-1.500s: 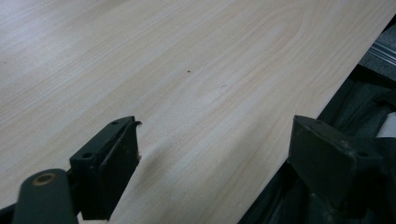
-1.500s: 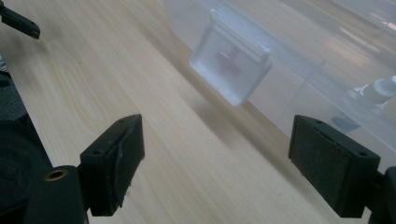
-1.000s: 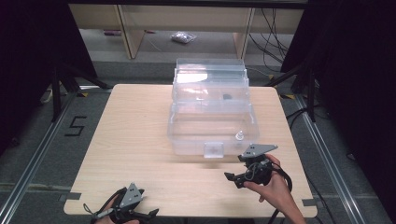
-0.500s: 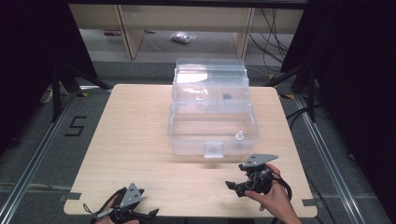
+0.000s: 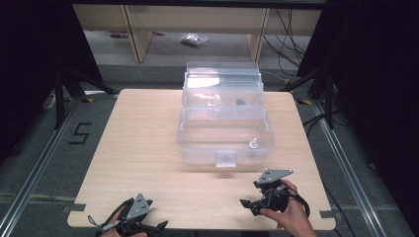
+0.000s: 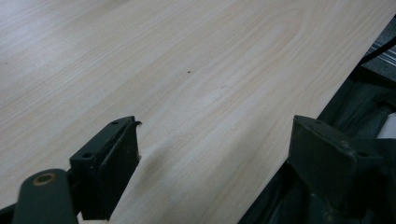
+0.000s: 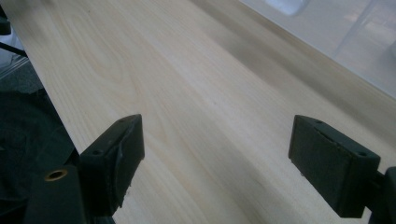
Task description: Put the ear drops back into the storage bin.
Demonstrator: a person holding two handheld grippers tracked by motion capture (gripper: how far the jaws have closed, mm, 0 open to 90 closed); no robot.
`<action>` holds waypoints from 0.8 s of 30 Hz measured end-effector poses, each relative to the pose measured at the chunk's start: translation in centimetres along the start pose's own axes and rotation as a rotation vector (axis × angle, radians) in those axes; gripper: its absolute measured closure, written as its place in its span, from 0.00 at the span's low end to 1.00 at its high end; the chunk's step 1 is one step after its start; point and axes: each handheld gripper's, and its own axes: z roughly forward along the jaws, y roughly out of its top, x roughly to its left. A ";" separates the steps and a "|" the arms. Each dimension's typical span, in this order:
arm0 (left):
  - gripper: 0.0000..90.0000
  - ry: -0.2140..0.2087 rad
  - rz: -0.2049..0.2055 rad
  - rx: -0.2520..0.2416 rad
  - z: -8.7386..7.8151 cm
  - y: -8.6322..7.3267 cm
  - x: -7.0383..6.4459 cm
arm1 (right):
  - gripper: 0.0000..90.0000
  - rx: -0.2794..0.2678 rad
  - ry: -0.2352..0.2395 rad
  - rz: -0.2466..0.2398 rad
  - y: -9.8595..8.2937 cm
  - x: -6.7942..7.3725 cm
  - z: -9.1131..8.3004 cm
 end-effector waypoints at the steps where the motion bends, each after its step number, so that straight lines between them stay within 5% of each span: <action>1: 0.17 0.001 0.000 0.001 0.0 0.0 0.0 | 0.21 -0.017 0.010 0.017 -0.1 0.2 0.1; 6: 0.17 -0.001 -0.001 0.001 0.0 0.0 0.0 | 0.21 0.002 0.001 -0.020 -0.8 0.1 0.2; 7: 0.17 0.000 -0.002 0.001 0.0 0.0 0.0 | 0.22 0.012 0.004 -0.017 -0.9 0.1 0.1; 8: 0.17 0.000 -0.005 -0.001 0.0 0.0 0.0 | 0.22 0.017 0.000 0.043 -0.9 0.5 0.0; 13: 0.17 0.000 -0.004 0.000 0.0 0.0 0.0 | 0.21 0.009 -0.017 -0.016 -1.6 0.0 0.0; 20: 0.17 0.000 -0.005 -0.001 0.0 0.0 0.0 | 0.22 0.031 -0.007 0.023 -2.2 0.3 -0.3; 24: 0.17 0.000 -0.001 0.000 0.0 0.0 0.0 | 0.22 0.012 -0.030 0.003 -2.7 0.3 -0.1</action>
